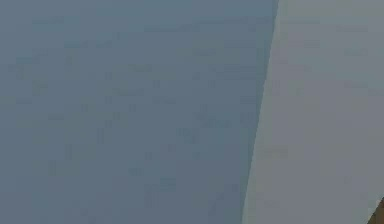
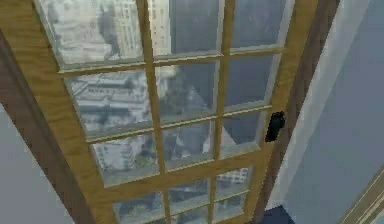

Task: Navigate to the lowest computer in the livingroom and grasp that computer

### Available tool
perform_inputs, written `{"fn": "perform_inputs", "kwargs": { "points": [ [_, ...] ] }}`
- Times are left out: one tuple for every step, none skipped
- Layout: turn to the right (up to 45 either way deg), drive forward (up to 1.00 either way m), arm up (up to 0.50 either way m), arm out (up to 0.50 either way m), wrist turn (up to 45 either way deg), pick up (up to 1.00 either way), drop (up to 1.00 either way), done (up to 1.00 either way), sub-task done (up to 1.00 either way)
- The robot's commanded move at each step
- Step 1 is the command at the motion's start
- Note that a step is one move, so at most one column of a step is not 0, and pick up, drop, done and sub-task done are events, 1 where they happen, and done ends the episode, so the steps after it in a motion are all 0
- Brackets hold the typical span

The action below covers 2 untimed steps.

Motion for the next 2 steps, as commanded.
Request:
{"fn": "perform_inputs", "kwargs": {
  "points": [
    [-45.0, 0.0, 0.0, 0.0, 0.0, 0.0, 0.0, 0.0, 0.0],
    [-3.0, 0.0, 0.0, 0.0, 0.0, 0.0, 0.0, 0.0, 0.0]
  ]
}}
